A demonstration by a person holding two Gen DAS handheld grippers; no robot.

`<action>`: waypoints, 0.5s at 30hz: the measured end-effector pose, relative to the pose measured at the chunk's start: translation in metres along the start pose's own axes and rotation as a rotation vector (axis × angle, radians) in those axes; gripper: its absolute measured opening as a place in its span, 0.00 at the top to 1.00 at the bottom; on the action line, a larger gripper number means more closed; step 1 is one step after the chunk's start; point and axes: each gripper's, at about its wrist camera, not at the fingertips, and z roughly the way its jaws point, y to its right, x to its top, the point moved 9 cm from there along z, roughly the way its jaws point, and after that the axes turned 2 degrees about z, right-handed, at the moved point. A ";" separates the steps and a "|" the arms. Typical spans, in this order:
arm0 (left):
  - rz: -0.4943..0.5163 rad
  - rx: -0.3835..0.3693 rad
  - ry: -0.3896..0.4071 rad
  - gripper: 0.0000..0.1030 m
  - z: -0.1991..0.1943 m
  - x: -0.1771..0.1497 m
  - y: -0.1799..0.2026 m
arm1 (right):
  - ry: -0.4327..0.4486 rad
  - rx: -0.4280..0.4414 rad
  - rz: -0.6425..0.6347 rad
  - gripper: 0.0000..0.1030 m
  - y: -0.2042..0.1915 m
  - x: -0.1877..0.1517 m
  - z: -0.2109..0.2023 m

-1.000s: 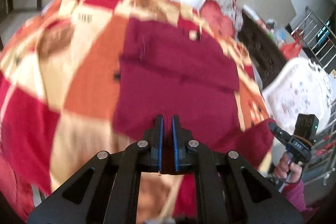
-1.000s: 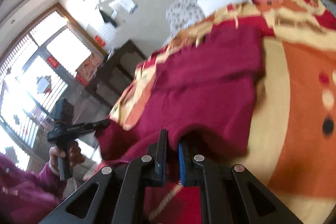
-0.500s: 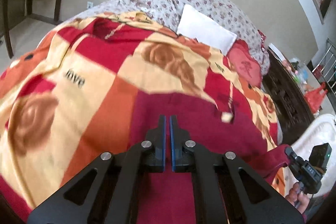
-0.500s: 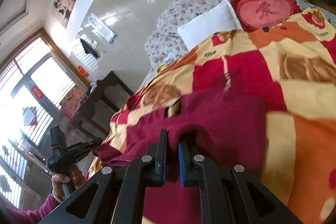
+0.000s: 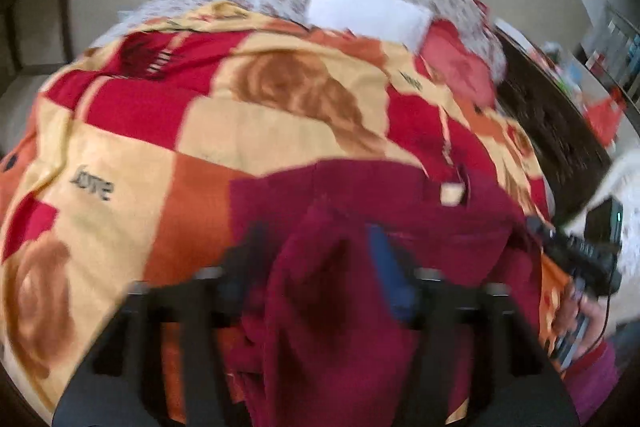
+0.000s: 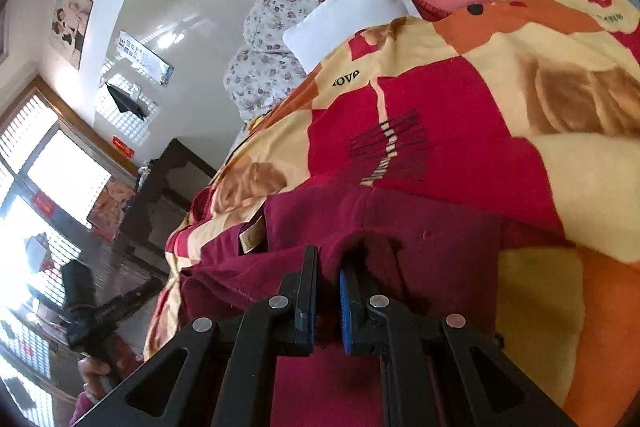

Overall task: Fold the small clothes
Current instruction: 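Lift the hem end with both grippers and fold it toward the collar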

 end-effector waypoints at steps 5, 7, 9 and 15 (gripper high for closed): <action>0.005 0.040 -0.011 0.39 0.015 -0.004 -0.003 | -0.011 0.007 -0.001 0.92 -0.002 -0.004 -0.002; 0.025 0.041 0.005 0.39 0.019 -0.002 0.001 | -0.014 0.004 -0.007 0.92 -0.003 -0.005 -0.002; 0.060 0.045 -0.006 0.39 0.026 -0.003 0.006 | -0.016 0.009 0.002 0.92 -0.002 -0.005 -0.003; 0.129 0.085 -0.071 0.93 0.042 -0.007 0.009 | -0.023 0.033 0.026 0.92 -0.003 -0.005 -0.005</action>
